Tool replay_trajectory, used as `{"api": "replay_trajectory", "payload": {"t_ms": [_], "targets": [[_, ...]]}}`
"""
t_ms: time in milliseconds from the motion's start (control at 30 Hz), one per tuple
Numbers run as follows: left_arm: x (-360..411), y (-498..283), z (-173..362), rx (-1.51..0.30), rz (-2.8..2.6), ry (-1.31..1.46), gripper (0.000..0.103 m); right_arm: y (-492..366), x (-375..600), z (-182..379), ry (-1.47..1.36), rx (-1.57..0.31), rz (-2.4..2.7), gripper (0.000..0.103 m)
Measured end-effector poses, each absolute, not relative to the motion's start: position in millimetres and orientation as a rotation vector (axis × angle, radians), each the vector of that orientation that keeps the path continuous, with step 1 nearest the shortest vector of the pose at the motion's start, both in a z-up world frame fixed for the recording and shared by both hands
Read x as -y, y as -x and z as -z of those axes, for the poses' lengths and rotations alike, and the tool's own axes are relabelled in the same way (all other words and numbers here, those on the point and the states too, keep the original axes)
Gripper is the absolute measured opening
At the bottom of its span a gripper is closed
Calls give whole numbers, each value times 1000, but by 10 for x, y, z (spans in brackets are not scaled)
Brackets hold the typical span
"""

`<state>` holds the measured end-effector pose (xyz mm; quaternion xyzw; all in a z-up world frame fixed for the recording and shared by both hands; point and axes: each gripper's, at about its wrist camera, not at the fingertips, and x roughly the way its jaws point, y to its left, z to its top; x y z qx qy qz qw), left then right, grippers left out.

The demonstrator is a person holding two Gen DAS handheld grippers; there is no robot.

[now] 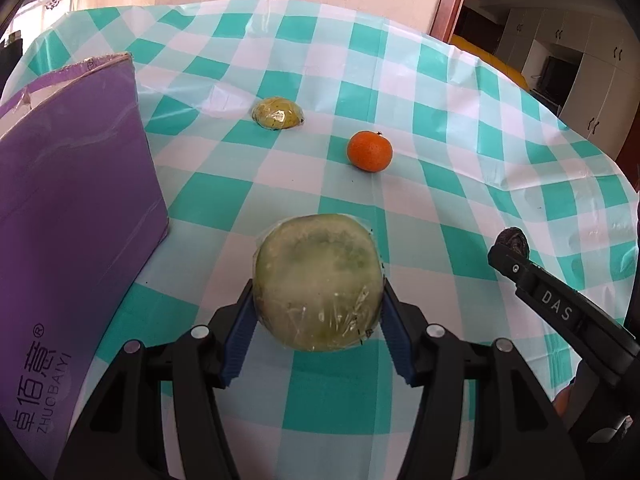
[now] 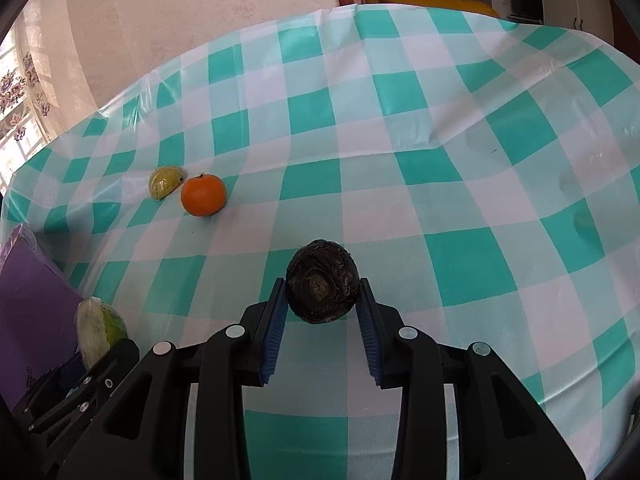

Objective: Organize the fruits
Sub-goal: 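Carry the dark fruit and bagged melon slice with both grippers to the box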

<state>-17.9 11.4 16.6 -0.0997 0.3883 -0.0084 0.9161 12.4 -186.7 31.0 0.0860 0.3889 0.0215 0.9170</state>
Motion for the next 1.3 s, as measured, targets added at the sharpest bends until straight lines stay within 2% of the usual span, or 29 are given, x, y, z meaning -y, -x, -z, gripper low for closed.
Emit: {"api": "replay_trajectory", "payload": {"t_ms": [933,1300], "targets": [[-322,842,-199,-766,82,202,58,706,1584,-314,-68,-804,-134,35],[-52,1279,-575,-583,39,-91,58,802,1530,-440,-81,-769,-147,35]]}}
